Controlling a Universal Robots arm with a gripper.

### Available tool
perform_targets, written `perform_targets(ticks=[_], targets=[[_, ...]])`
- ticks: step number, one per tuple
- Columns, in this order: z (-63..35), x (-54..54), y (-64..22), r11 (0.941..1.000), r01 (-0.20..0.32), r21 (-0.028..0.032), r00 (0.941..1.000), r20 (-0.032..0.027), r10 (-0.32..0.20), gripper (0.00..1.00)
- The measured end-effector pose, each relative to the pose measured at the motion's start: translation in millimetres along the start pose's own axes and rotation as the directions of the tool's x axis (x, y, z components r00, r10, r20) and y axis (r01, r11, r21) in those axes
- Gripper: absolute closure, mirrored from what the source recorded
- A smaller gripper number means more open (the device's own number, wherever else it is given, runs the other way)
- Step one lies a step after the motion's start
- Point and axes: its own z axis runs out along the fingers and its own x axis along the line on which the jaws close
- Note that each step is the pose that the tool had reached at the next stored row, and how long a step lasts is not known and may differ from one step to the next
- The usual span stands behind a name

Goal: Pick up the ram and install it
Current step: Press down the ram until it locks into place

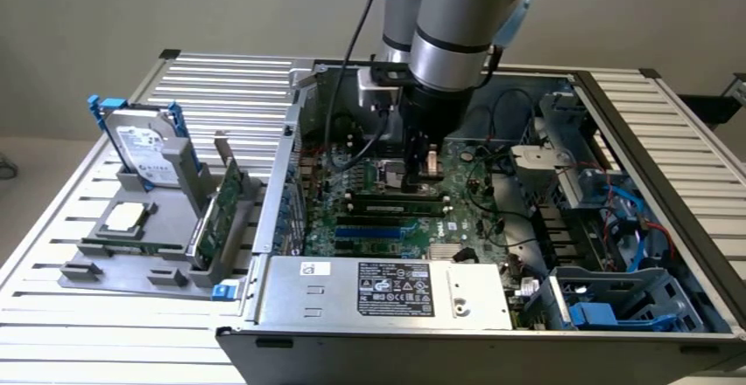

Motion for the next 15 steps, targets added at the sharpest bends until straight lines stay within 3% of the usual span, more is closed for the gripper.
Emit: perform_targets(ticks=[4,15], targets=[[0.1,-0.2,3.5,1.0,0.0,-0.007,1.0,0.0003,0.0,0.89],[0.1,-0.2,3.5,1.0,0.0,-0.0071,1.0,0.0004,0.0,0.89]])
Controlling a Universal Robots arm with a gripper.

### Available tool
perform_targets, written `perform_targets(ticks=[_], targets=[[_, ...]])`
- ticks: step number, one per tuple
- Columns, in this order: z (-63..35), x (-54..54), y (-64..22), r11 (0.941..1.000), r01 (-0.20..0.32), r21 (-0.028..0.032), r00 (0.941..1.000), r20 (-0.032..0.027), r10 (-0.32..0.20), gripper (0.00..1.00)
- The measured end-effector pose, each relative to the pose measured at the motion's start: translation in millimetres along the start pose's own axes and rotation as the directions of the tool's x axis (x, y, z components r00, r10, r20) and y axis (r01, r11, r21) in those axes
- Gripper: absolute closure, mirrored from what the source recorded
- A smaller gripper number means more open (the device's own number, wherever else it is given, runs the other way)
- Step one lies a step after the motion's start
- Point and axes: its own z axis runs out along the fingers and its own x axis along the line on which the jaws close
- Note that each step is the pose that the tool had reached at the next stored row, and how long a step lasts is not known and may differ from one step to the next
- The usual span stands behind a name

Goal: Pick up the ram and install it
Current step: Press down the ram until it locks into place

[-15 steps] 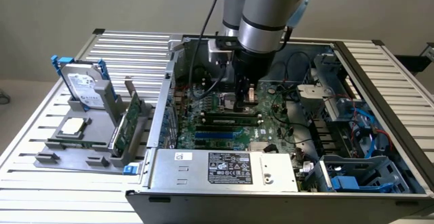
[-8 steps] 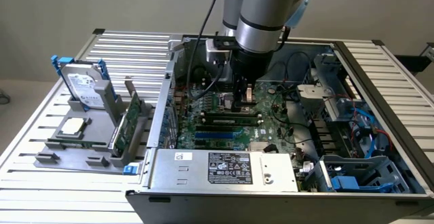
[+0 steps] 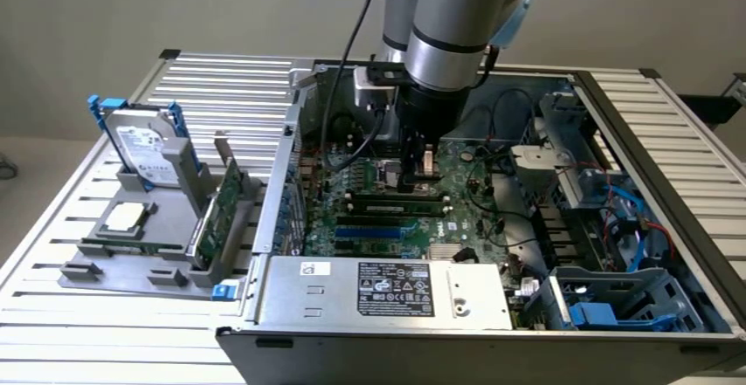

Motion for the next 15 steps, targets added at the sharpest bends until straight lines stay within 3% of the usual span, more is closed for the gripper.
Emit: perform_targets(ticks=[6,15], targets=[[0.1,0.4,0.1,1.0,-0.008,-0.0002,1.0,0.0009,0.008,0.89],[0.0,0.6,0.0,0.9934,-0.115,-0.003,0.9933,0.0084,0.115,0.89]])
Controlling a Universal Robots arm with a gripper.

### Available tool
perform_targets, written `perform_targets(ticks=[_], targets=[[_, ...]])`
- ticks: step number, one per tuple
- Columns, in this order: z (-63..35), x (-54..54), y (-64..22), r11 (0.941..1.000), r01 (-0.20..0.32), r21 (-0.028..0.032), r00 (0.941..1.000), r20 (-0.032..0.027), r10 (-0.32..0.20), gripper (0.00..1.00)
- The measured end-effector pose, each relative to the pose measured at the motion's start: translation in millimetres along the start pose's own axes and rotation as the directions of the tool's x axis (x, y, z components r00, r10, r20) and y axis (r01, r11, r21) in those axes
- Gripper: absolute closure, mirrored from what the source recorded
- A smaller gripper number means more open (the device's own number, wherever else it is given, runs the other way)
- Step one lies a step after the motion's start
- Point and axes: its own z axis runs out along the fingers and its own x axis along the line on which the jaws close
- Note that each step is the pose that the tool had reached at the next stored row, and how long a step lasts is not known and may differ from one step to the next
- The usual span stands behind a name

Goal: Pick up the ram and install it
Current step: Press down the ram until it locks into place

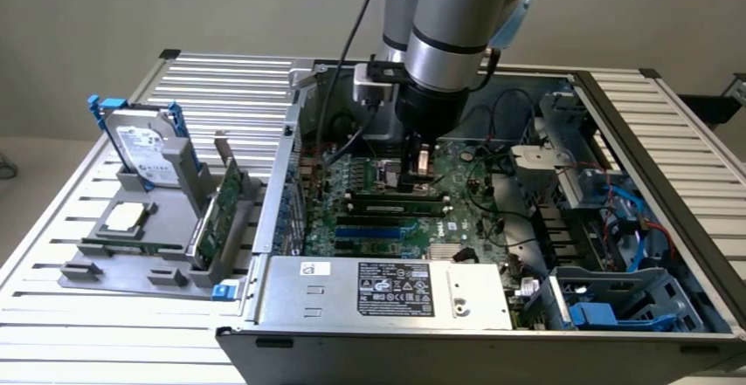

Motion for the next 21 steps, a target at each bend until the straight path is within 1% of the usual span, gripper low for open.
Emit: perform_targets(ticks=[1,2,3,4,8,9,10,11,12,15,18,21], targets=[[0.0,0.0,0.0,0.9999,-0.01,0.0009,0.9999,-0.0011,0.01,0.89],[0.1,0.0,0.0,0.9998,-0.02,0.0025,0.9998,-0.0034,0.02,0.89],[0.1,0.0,0.0,0.9996,-0.029,0.0054,0.9996,-0.0081,0.029,0.89],[0.2,0.0,0.0,0.9993,-0.037,0.0101,0.9992,-0.0153,0.037,0.89],[0.9,0.0,0.0,0.9972,-0.068,0.0335,0.9963,-0.0503,0.069,0.89],[1.1,0.0,0.0,0.9964,-0.075,0.0392,0.9953,-0.0583,0.077,0.89],[1.4,0.0,-0.1,0.9955,-0.085,0.0432,0.9942,-0.0625,0.087,0.89],[1.8,-0.1,-0.2,0.9944,-0.096,0.0445,0.9931,-0.0633,0.099,0.89],[2.2,0.0,-0.2,0.9929,-0.11,0.0445,0.9917,-0.0628,0.113,0.89],[3.4,-0.1,-0.3,0.9868,-0.156,0.0426,0.9856,-0.0588,0.159,0.89],[4.8,-0.1,-0.4,0.9782,-0.204,0.0406,0.9771,-0.0548,0.206,0.89],[5.7,-0.1,-0.5,0.9679,-0.248,0.0385,0.9669,-0.051,0.25,0.89]])
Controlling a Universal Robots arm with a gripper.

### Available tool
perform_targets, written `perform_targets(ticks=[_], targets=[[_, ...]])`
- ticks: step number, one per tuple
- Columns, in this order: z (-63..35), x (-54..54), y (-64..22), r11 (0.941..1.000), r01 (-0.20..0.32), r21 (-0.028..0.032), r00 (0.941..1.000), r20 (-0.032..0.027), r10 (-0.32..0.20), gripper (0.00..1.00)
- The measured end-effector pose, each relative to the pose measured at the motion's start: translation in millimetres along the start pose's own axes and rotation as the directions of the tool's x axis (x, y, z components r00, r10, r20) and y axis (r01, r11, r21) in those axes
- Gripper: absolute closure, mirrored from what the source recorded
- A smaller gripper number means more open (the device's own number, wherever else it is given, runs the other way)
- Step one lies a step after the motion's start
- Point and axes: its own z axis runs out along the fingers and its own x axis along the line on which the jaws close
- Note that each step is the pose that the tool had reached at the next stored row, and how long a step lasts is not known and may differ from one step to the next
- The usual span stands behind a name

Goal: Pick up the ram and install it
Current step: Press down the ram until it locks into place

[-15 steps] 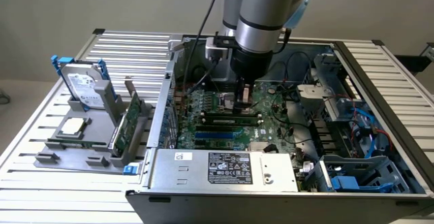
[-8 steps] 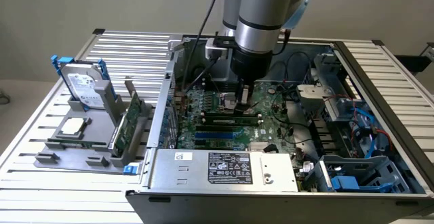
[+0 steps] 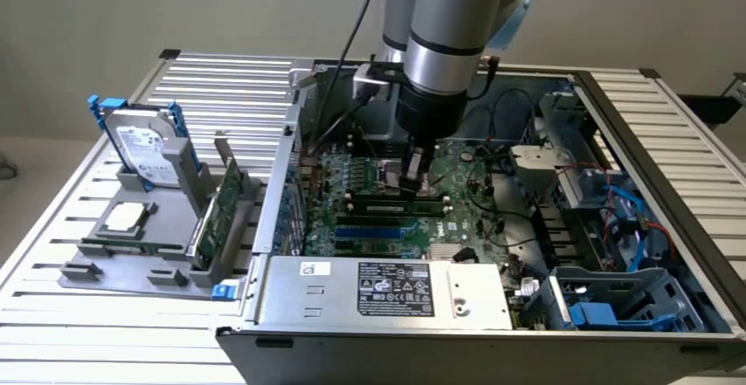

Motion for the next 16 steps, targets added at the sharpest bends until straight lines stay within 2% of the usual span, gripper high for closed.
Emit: perform_targets(ticks=[4,8,12,16], targets=[[0.4,-0.1,0.0,0.9985,-0.054,-0.0034,0.9985,0.0031,0.054,0.89],[0.6,-0.1,0.0,0.9944,-0.106,-0.0069,0.9944,0.0055,0.106,0.89],[0.7,-0.1,0.0,0.9873,-0.158,-0.0108,0.9873,0.0075,0.158,0.89],[0.9,-0.1,-0.1,0.9775,-0.211,-0.0147,0.9775,0.0095,0.211,0.89]])
